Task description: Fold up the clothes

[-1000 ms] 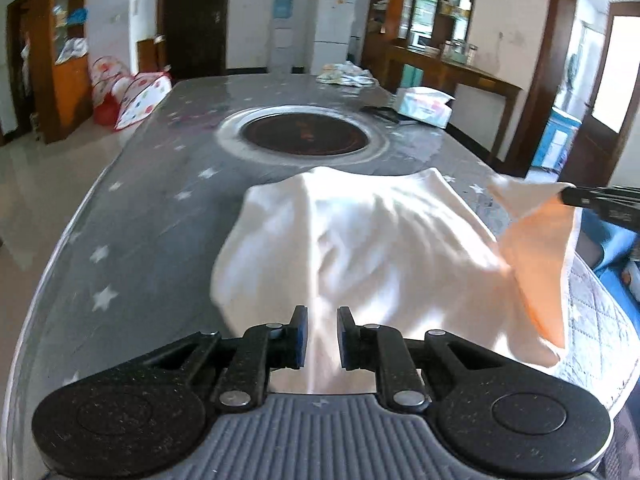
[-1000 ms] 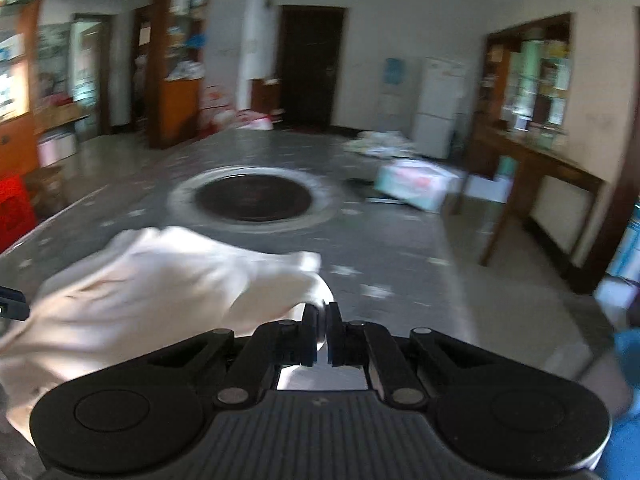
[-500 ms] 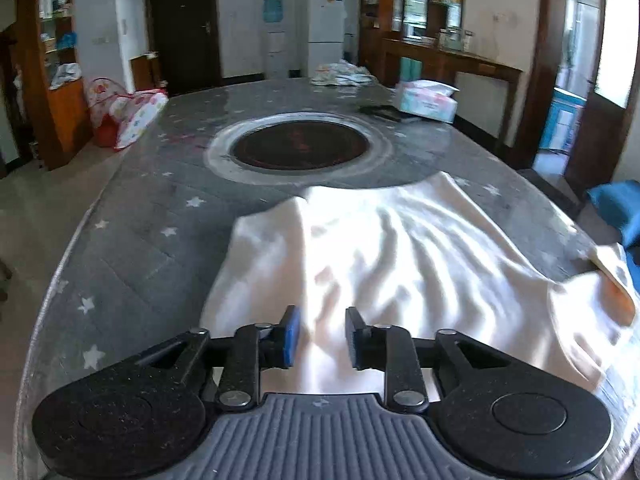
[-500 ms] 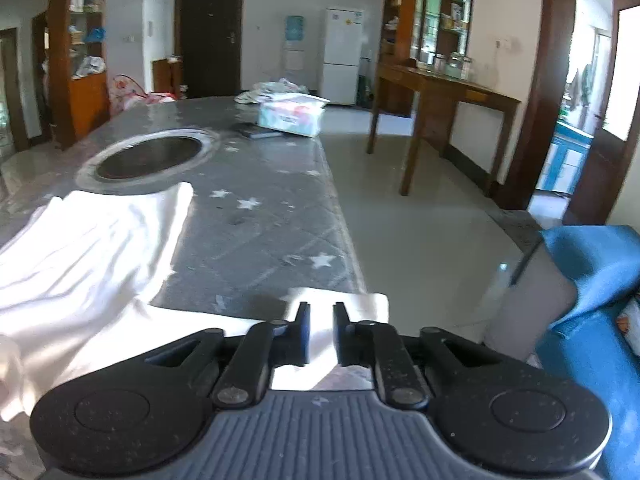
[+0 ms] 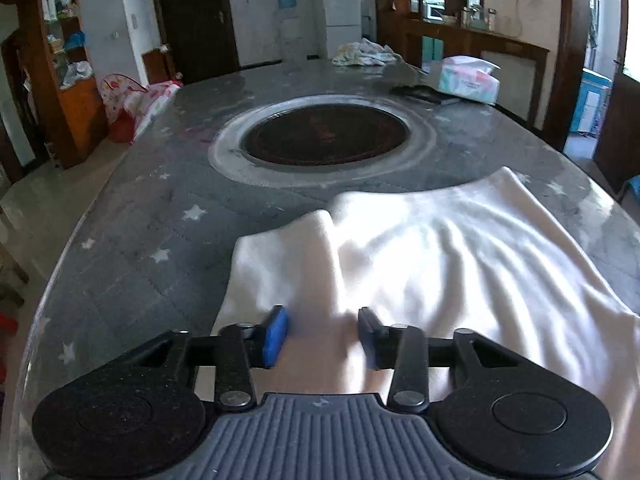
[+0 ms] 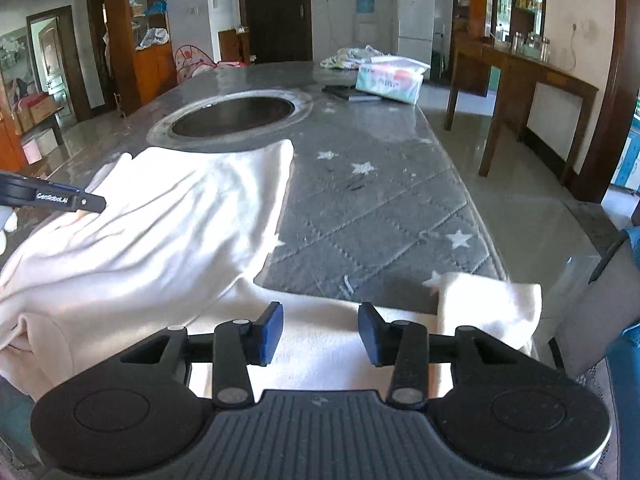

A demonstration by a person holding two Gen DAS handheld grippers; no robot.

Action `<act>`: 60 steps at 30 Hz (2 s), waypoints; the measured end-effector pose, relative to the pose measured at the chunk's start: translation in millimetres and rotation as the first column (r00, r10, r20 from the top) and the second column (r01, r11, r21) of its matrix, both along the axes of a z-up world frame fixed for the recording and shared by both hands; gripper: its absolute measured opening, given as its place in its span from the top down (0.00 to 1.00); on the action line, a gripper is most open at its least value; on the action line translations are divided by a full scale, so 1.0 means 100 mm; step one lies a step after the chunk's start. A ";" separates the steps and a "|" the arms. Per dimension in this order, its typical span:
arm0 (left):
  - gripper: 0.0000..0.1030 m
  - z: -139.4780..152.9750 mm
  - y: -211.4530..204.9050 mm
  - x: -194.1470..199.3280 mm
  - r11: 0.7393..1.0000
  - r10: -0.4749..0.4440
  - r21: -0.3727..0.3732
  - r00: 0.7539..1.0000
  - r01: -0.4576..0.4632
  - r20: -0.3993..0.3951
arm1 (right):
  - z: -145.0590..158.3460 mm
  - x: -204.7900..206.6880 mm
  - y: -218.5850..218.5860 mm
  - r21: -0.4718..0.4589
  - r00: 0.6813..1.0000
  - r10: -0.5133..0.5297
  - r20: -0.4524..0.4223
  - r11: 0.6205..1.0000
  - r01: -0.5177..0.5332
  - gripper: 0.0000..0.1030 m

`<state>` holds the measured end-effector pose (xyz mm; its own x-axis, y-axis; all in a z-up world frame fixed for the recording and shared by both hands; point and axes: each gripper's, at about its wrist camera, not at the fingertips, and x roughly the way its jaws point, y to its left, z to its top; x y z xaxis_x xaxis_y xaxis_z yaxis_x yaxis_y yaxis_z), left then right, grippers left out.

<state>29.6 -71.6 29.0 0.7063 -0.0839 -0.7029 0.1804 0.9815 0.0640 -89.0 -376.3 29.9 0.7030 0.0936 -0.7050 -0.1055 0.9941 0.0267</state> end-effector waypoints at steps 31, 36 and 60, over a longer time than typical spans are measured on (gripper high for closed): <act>0.88 0.02 1.98 -1.32 0.856 0.502 -0.110 0.863 -0.505 -0.058 | -0.04 0.01 -0.06 -0.046 0.998 0.045 -0.042 0.998 -0.047 0.41; 0.82 0.23 1.88 -1.27 0.874 0.481 -0.073 0.877 -0.480 -0.011 | 0.03 0.03 -0.05 -0.042 0.998 0.059 -0.031 0.997 -0.061 0.41; 0.66 0.01 0.41 0.35 0.983 -0.102 -0.158 0.994 0.097 -0.023 | 0.15 0.24 0.18 -0.001 0.990 0.143 0.011 0.990 -0.143 0.41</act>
<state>64.5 -31.1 30.1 0.6667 -0.2637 -0.6971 0.2774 0.9559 -0.0964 -64.6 -358.1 45.2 0.6901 0.1935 -0.6973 -0.2467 0.9688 0.0247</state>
